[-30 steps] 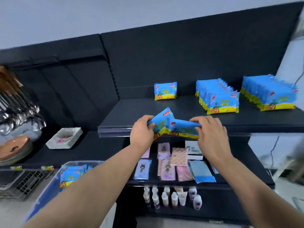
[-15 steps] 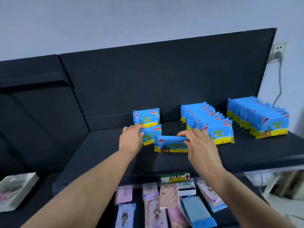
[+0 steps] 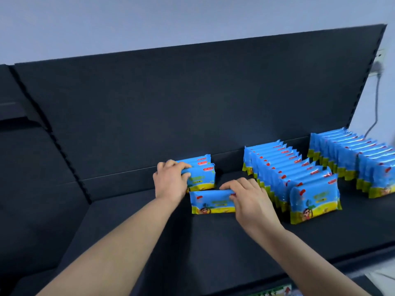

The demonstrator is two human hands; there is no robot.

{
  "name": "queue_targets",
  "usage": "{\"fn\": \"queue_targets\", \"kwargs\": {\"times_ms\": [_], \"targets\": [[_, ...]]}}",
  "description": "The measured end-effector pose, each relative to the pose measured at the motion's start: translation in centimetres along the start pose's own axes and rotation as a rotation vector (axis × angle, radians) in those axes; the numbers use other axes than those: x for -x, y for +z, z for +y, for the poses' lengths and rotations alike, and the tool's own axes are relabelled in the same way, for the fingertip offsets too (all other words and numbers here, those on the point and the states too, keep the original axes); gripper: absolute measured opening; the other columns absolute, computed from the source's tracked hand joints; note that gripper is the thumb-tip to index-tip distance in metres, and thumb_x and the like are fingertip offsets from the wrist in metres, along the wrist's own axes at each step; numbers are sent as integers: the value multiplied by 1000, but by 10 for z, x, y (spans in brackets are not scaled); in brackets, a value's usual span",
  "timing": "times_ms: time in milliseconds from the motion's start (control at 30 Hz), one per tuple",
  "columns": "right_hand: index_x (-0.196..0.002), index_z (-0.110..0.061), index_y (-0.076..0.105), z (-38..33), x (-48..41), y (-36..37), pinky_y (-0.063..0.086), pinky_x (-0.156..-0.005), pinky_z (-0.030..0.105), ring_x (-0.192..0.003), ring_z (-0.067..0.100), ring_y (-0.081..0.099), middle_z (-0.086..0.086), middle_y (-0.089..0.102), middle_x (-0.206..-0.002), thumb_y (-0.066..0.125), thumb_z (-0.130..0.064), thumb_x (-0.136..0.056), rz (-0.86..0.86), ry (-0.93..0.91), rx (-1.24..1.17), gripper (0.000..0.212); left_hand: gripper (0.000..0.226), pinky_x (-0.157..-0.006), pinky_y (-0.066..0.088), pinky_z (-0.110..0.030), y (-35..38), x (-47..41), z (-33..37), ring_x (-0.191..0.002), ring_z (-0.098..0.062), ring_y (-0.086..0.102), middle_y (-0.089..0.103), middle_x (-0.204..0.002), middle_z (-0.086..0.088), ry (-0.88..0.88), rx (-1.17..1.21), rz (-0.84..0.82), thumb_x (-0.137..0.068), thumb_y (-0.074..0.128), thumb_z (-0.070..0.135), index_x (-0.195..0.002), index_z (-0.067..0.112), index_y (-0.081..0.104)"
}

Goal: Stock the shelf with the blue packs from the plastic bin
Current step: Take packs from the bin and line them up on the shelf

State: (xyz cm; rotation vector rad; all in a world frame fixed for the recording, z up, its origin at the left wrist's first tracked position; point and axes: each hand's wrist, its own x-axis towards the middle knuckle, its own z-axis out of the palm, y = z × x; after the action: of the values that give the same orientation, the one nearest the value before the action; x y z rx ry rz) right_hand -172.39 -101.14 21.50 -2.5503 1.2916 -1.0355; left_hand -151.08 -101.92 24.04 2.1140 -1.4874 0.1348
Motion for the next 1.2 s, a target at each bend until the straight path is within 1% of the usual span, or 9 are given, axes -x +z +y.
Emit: {"fn": "queue_targets", "kwargs": {"times_ms": [167, 300, 400, 533, 633, 700, 900, 1000, 1200], "targets": [[-110, -30, 59, -1, -17, 11, 39, -73, 34, -93, 17, 46, -11, 56, -103, 51, -9, -90, -64, -13, 27, 30, 22, -89, 38, -31, 3, -10, -9, -108, -16, 41, 54, -107, 10, 16, 81, 129, -84, 69, 28, -106, 30, 66], [-116, -28, 56, -6, -31, 19, 37, -74, 33, -98, 19, 46, -9, 54, -108, 51, -9, -90, -97, -50, 63, 33, 17, -87, 43, -36, 2, 2, -21, -105, -20, 45, 57, -111, 4, -36, 257, 258, -92, 55, 15, -106, 22, 63], [-108, -28, 58, -9, -36, 29, 33, -65, 30, -88, 20, 49, -8, 56, -100, 65, -1, -75, -97, -105, 108, 44, 25, -85, 46, -40, 5, 21, -41, -103, -22, 46, 59, -112, 1, -17, 247, 284, -93, 48, 3, -110, 17, 61], [-114, -26, 57, -15, -54, 42, 29, -70, 31, -95, 22, 47, -5, 55, -107, 62, 3, -77, -78, -138, 128, 48, 29, -79, 45, -39, 6, 36, -68, -101, -26, 49, 59, -114, 1, 10, 14, 204, -89, 52, 1, -110, 18, 64], [-117, -24, 57, -20, -68, 47, 31, -70, 33, -97, 24, 47, -1, 53, -110, 57, -1, -82, -43, -121, 150, 42, 33, -82, 41, -32, 6, 44, -81, -107, -21, 46, 56, -117, 8, -33, -187, 19, -90, 50, 7, -113, 27, 61], [-117, -23, 59, -22, -76, 50, 31, -70, 32, -95, 24, 48, 2, 52, -108, 59, -2, -82, -20, -102, 174, 41, 36, -85, 41, -30, 8, 47, -85, -112, -19, 45, 55, -119, 9, -52, -214, -78, -90, 48, 8, -116, 29, 58], [-112, -25, 60, -27, -79, 63, 40, -76, 38, -95, 23, 49, 1, 51, -106, 73, -6, -71, 3, -109, 256, 47, 40, -84, 39, -29, 9, 51, -86, -113, -18, 45, 54, -120, 7, -38, -229, -85, -90, 43, 7, -121, 28, 55], [-106, -24, 62, -26, -78, 68, 43, -73, 40, -88, 24, 52, 2, 54, -100, 81, -3, -58, 25, -124, 306, 56, 41, -84, 37, -29, 8, 50, -84, -113, -19, 44, 53, -120, 7, -37, -235, -92, -88, 40, 6, -121, 27, 53], [-109, -24, 60, -24, -76, 72, 43, -77, 42, -89, 25, 52, 1, 54, -100, 81, -1, -57, 42, -137, 338, 61, 41, -83, 40, -30, 7, 52, -84, -109, -20, 46, 55, -117, 5, -33, -238, -89, -87, 39, 3, -118, 24, 55]]}}
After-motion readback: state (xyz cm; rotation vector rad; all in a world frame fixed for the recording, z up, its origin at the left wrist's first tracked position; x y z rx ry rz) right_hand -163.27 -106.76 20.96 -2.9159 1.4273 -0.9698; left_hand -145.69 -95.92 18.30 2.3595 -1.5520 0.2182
